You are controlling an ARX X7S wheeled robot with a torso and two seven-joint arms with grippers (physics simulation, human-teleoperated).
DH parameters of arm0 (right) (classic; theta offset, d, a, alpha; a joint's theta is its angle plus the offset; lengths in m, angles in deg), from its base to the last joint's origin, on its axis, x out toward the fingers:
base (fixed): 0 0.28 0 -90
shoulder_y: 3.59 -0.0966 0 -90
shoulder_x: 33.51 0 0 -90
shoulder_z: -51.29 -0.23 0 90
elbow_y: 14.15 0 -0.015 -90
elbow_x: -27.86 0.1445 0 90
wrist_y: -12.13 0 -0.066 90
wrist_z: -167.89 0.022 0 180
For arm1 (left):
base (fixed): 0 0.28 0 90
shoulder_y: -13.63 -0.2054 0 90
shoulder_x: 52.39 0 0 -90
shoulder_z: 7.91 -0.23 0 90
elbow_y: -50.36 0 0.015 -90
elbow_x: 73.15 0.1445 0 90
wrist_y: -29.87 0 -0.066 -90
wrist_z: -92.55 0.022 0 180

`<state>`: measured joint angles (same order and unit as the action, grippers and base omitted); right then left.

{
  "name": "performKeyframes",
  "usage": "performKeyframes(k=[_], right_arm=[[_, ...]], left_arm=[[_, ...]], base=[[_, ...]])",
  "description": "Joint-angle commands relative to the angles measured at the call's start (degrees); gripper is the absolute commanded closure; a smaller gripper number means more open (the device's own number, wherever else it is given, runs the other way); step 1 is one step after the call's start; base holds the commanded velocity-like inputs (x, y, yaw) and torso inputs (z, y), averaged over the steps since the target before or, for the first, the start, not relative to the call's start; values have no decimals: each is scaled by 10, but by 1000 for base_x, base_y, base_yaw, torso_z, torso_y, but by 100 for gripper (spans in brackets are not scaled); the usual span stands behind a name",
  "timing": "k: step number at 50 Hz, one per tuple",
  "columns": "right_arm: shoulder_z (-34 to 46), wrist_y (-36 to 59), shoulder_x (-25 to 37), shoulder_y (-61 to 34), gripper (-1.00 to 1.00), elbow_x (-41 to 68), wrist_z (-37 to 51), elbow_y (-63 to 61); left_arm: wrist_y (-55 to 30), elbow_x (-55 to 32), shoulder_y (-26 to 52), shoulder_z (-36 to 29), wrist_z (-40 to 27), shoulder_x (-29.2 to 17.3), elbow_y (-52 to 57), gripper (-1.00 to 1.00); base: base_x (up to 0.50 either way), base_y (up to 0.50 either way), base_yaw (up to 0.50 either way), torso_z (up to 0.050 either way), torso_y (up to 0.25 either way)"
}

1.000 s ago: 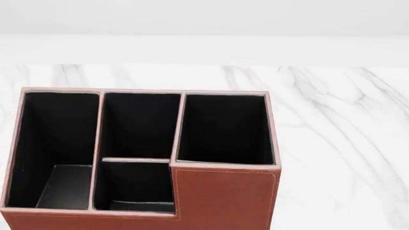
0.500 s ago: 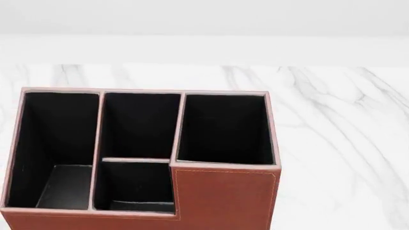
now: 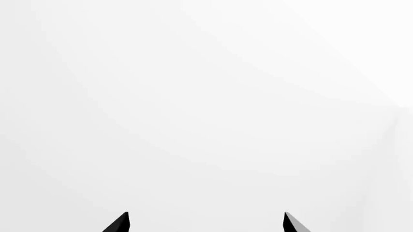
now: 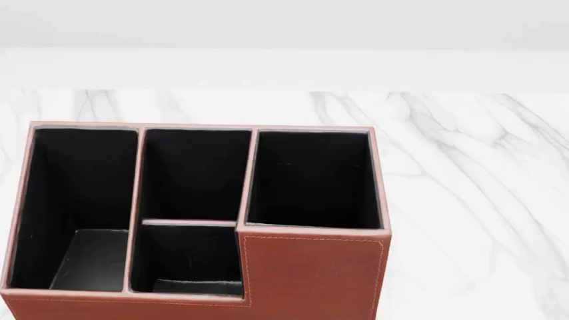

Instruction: Pick up the yellow and white mug and place it to the right of the caddy.

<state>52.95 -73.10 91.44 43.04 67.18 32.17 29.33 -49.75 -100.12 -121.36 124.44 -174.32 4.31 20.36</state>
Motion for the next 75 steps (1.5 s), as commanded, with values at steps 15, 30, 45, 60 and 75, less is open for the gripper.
performKeyframes(k=[15, 30, 45, 60, 75], right_arm=[[-6, -1, -14, 16, -100, 45, 6, 35], [6, 42, -28, 25, -100, 41, 63, 5], [40, 59, -48, 33, -100, 16, 41, -12], [40, 39, -46, 54, -100, 30, 29, 20], [39, 27, -47, 66, -100, 32, 17, 49]], left_arm=[[2, 0, 0, -3, -1, -2, 0, -100], [2, -1, 0, -5, -5, -7, 0, -100], [5, -3, 0, -3, 5, 5, 0, -100], [7, -6, 0, 0, 9, 9, 0, -100], [8, -6, 0, 3, 13, 14, 0, -100]], base=[[0, 0, 0, 0, 0], [0, 0, 0, 0, 0], [0, 0, 0, 0, 0], [0, 0, 0, 0, 0], [0, 0, 0, 0, 0]])
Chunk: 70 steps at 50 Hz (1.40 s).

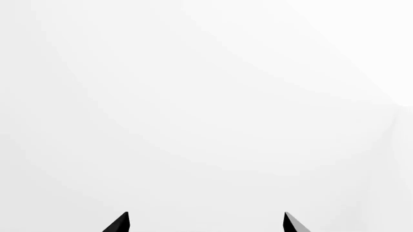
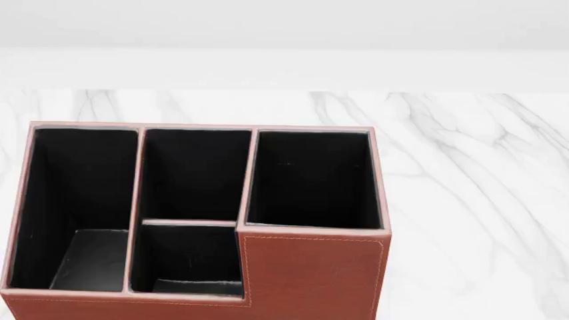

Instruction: Pick up the yellow and white mug and place it to the right of the caddy.

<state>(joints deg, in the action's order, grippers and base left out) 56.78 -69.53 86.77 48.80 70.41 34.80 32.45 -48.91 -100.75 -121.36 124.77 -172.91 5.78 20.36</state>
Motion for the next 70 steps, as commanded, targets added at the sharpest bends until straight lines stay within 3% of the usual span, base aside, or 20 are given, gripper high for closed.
performKeyframes(k=[1, 47, 70], right_arm=[[0, -11, 1, 8, -100, 0, -12, 19], [-9, -65, -27, 45, -100, 27, -96, 161], [-24, -73, -66, 43, -100, 54, -145, 264]], left_arm=[[0, 0, 0, 0, -1, -1, 0, -100], [-9, 6, 0, -12, -24, -27, 0, -100], [-19, 6, 0, -23, -45, -63, 0, -100]], base=[[0, 0, 0, 0, 0], [0, 0, 0, 0, 0], [0, 0, 0, 0, 0]])
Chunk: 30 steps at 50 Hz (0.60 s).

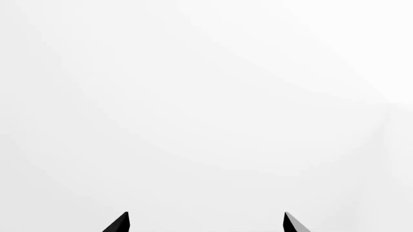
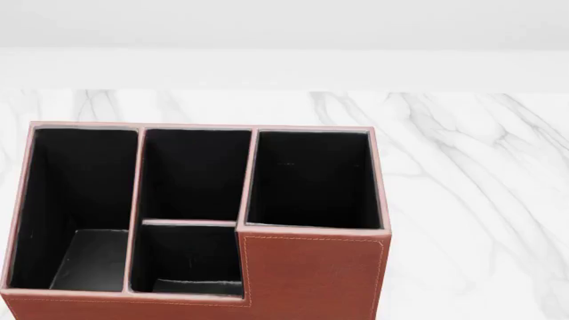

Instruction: Pick up the yellow and white mug and place it to the right of the caddy.

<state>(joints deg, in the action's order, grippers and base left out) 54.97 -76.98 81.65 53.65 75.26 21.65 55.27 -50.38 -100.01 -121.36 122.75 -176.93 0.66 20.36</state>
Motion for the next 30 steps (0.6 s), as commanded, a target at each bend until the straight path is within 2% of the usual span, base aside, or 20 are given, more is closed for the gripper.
performKeyframes(k=[1, 14, 30], right_arm=[[-9, 0, -18, -8, -100, 10, -22, 44], [3, 29, -56, -20, -100, 15, -40, 76], [-10, 32, -68, -37, -100, 34, -68, 92]], left_arm=[[-4, -1, 0, -3, -5, -12, 0, -100], [-4, 2, 0, -6, -5, -13, 0, -100], [-4, 1, 0, -6, -5, -15, 0, -100]], base=[[0, 0, 0, 0, 0], [0, 0, 0, 0, 0], [0, 0, 0, 0, 0]])
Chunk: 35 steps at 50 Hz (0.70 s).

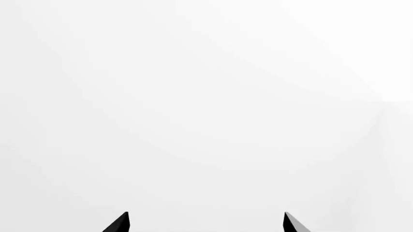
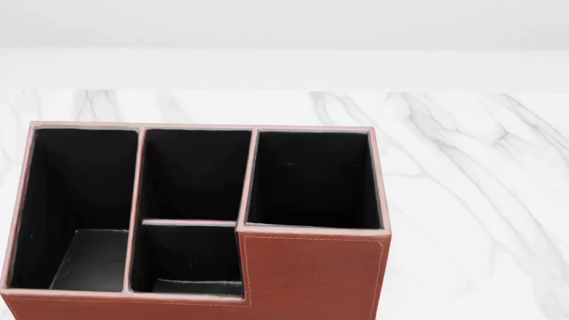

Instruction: Pick up the yellow and white mug and place it to the right of the caddy.

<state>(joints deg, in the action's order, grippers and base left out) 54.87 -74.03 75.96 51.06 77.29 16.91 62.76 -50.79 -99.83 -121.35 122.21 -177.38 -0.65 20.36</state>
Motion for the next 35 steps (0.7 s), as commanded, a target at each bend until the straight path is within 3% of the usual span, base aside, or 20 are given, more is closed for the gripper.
performKeyframes(k=[1, 35], right_arm=[[-10, 2, -11, -12, -100, 15, -21, 19], [-20, 2, -42, -3, -100, 38, -65, 98]], left_arm=[[0, -1, 0, -1, 0, -2, 0, -100], [-1, -1, 0, -1, 0, -12, 0, -100]], base=[[0, 0, 0, 0, 0], [0, 0, 0, 0, 0]])
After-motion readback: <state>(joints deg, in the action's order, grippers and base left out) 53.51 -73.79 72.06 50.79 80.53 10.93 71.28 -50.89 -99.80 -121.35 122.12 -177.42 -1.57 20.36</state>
